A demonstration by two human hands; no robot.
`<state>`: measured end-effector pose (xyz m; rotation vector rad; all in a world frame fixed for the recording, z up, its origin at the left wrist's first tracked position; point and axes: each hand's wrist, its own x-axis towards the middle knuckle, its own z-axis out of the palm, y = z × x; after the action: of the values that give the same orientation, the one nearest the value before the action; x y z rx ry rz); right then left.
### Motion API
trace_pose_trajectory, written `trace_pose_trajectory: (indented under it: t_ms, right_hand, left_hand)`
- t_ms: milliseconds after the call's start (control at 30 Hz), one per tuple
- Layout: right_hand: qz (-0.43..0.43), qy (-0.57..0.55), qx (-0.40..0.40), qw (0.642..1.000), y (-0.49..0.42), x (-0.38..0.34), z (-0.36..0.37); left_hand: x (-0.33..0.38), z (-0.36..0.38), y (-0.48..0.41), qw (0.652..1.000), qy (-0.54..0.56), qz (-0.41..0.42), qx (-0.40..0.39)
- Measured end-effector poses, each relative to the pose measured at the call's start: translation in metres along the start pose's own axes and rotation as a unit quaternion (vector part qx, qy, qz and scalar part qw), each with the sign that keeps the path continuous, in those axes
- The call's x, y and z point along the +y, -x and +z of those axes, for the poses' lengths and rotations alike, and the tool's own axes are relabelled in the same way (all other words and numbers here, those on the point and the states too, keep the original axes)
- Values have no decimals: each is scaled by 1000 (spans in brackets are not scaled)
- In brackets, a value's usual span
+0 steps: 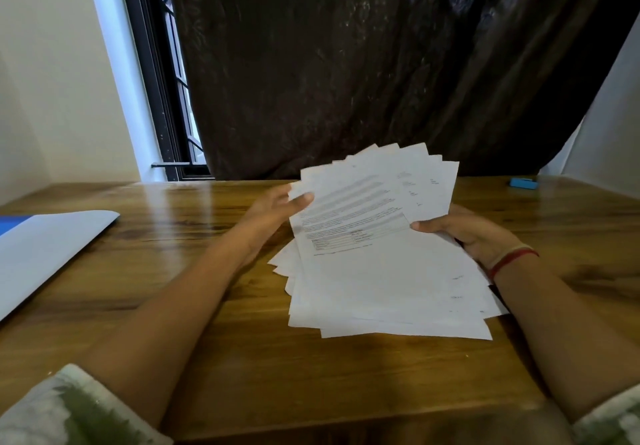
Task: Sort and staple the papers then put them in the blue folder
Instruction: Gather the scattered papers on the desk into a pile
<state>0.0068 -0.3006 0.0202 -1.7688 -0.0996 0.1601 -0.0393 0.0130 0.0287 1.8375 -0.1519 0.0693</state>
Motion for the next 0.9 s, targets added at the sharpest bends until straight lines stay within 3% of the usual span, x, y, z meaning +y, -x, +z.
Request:
trace_pose_trajectory:
  t_ms: [67,167,267,433,600,767,900]
  right_hand:
    - [-41,-73,-42,996,8,-5,7]
    - [-84,-141,-96,982,17,-13,16]
    - [-90,-135,-123,979,15,-14,21]
    - [-74,-69,-101,990,10,-10,29]
    - [-24,-74,-80,994,8,-7,39]
    - [2,-105,-182,978,14,-6,46]
    - [37,-105,-122,986,9,-10,46]
  left_hand:
    - [-9,-8,-2,997,37,-52,54]
    - [-12,-15,-5,986,147,-77,2]
    - [-7,-12,-9,982,168,-79,-24]
    - [-10,-17,-16,979,178,-102,1]
    - [-18,-25,-19,975,189,-111,40]
    - [-20,-15,-20,956,233,-121,133]
    - [-15,-6,-17,953,240,-81,168]
